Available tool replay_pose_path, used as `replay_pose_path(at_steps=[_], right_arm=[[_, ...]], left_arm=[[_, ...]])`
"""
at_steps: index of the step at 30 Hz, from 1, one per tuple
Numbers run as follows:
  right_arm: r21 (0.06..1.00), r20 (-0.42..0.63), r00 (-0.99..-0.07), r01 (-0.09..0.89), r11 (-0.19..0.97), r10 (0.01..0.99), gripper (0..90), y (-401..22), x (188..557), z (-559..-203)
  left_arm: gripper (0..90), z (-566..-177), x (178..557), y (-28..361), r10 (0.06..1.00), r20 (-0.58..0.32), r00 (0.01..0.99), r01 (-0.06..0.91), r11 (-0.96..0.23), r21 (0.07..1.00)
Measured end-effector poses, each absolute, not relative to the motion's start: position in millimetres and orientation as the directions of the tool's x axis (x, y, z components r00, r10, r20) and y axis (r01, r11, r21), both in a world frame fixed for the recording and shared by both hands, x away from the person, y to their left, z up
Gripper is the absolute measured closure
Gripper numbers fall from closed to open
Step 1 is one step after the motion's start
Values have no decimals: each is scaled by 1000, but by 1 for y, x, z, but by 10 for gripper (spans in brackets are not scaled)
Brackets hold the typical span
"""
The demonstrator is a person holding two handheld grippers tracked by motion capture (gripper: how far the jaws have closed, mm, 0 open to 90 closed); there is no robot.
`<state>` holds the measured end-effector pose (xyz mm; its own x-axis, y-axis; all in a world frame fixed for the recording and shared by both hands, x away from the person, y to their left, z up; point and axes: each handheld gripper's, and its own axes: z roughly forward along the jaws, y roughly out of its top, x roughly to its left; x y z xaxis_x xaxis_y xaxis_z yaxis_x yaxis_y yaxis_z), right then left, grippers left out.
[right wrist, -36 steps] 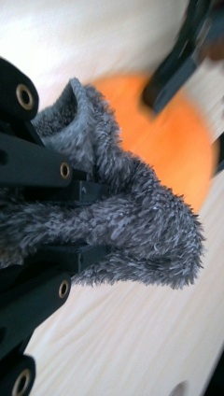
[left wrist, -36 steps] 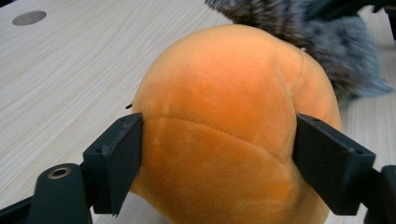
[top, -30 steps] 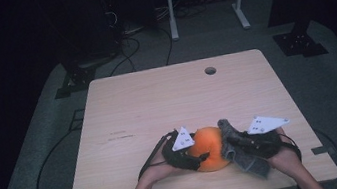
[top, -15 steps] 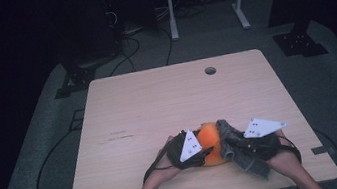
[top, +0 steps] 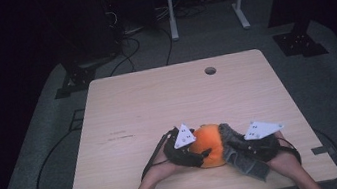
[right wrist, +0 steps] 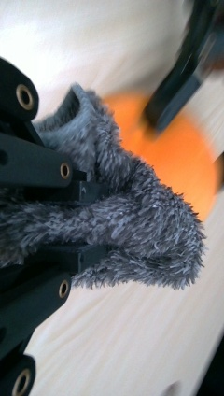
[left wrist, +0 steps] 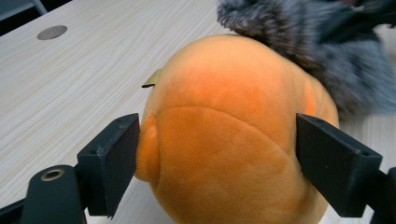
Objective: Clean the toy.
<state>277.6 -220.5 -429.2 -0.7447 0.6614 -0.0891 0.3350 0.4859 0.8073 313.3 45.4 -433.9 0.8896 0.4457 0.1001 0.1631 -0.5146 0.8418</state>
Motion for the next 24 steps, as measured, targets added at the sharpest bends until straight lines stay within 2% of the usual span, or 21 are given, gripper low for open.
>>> replay_pose_path(at_steps=[3,6,9,12,14,16,19,21,24], right_arm=[[806,-55,-714,381,453,698,742,-232,280,-426],[856,-24,-758,322,405,652,742,-226,275,-413],[832,-84,-780,288,474,621,743,-211,273,-417],[828,-102,-790,270,492,605,743,-210,270,-419],[829,-99,-800,263,493,592,742,-212,267,-420],[826,-90,-801,271,493,591,741,-215,267,-422],[835,-49,-779,311,454,625,741,-221,270,-420],[844,-76,-768,290,451,636,741,-221,269,-413],[846,-96,-770,271,460,630,742,-215,269,-410]], left_arm=[[188,-434,312,46,434,116,893,148,-527,837],[194,-433,310,46,395,114,911,121,-524,843],[94,-425,316,52,394,53,918,168,-506,846],[30,-427,322,55,425,-2,905,232,-489,841],[33,-435,320,47,387,-34,922,249,-522,816],[118,-438,316,43,376,5,927,210,-529,822],[302,-432,309,41,379,91,921,126,-510,851],[328,-428,305,42,380,155,912,58,-493,868],[295,-429,308,46,362,140,922,67,-505,861]])
